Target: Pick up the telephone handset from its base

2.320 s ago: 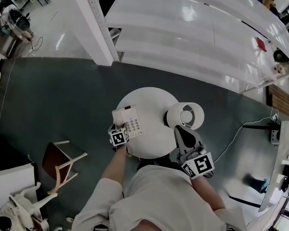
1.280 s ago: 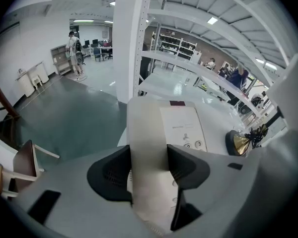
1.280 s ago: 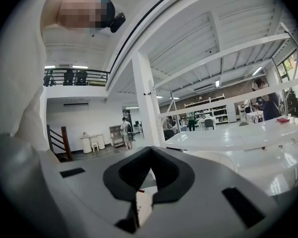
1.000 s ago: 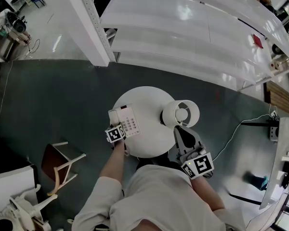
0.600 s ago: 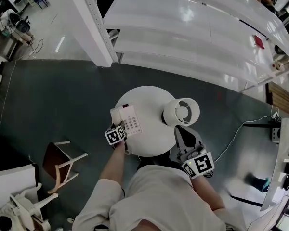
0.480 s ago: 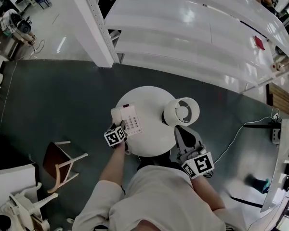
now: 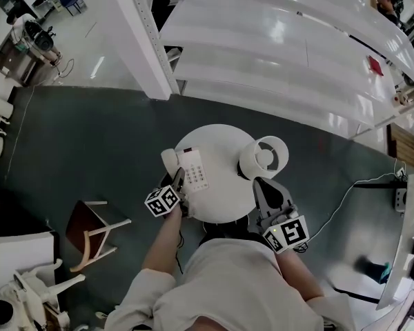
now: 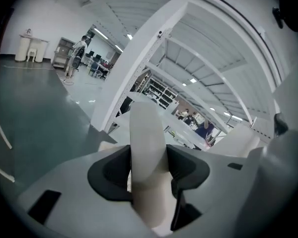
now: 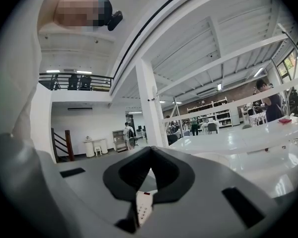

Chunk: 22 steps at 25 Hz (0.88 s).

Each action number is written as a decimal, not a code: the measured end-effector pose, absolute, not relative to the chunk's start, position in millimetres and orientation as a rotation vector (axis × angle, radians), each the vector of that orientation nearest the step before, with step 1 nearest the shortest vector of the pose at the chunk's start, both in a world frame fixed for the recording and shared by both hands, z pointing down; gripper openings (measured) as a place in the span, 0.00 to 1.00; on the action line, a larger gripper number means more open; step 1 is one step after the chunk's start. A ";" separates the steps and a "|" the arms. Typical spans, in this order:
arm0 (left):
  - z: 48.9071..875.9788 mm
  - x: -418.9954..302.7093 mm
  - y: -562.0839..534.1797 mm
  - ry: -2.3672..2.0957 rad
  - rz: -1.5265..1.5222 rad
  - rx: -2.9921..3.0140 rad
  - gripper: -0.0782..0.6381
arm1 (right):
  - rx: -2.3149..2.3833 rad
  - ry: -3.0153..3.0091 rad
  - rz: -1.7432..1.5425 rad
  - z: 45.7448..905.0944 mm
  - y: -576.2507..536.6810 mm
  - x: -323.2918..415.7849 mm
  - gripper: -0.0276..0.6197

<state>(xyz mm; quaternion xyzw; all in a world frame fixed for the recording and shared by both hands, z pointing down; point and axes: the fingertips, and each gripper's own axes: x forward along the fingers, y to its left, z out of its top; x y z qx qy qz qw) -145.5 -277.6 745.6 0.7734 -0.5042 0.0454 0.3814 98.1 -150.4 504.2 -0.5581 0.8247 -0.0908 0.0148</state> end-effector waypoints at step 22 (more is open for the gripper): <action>532.5 -138.3 -228.9 -0.826 -0.574 2.234 0.42 | -1.664 2.561 -0.211 487.4 -147.8 82.7 0.05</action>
